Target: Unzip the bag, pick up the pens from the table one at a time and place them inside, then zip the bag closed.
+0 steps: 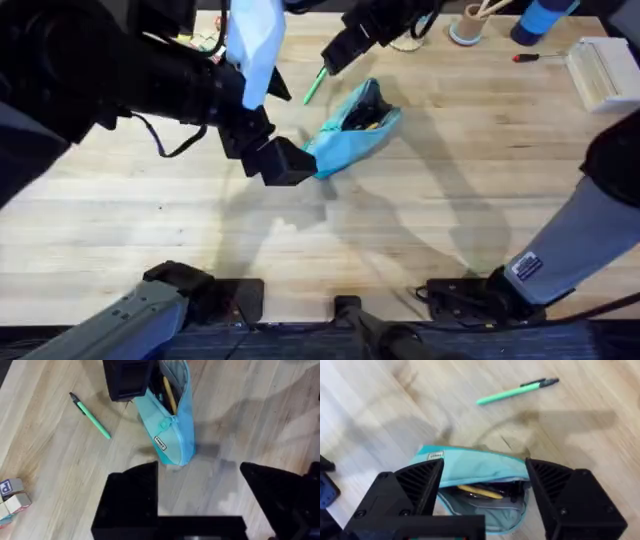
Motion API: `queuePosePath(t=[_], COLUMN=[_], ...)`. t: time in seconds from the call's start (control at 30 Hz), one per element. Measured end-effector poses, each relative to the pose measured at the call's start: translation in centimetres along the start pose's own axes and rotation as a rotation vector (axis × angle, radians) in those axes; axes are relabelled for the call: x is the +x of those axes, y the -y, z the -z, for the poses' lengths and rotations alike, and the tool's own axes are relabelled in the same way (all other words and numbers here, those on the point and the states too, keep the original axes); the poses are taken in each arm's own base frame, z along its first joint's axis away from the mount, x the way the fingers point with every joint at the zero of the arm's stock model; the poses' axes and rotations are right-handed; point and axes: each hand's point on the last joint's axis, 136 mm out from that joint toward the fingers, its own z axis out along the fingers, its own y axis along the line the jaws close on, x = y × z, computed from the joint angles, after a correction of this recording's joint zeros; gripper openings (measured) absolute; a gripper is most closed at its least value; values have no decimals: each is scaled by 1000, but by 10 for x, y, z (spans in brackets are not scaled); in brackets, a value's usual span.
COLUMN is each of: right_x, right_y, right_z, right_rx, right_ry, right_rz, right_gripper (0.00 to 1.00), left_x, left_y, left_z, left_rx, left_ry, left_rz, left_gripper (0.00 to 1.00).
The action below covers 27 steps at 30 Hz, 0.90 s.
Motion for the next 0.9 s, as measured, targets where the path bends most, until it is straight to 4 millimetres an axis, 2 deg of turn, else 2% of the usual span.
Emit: queuePosePath(t=[0.13, 0.67, 0.9], right_x=[-2, -41, -58], right_y=[0, 10, 1], right_z=[2, 5, 4], right_rx=[3, 31, 20], right_ry=[9, 166, 224], right_rz=[-27, -144, -187], right_gripper=[995, 996, 996], left_x=[0, 0, 0], left_y=[0, 0, 0], left_z=[0, 0, 0], left_rx=[0, 0, 0], left_ry=[0, 0, 0], left_rz=[0, 0, 0], left_gripper=[993, 994, 993])
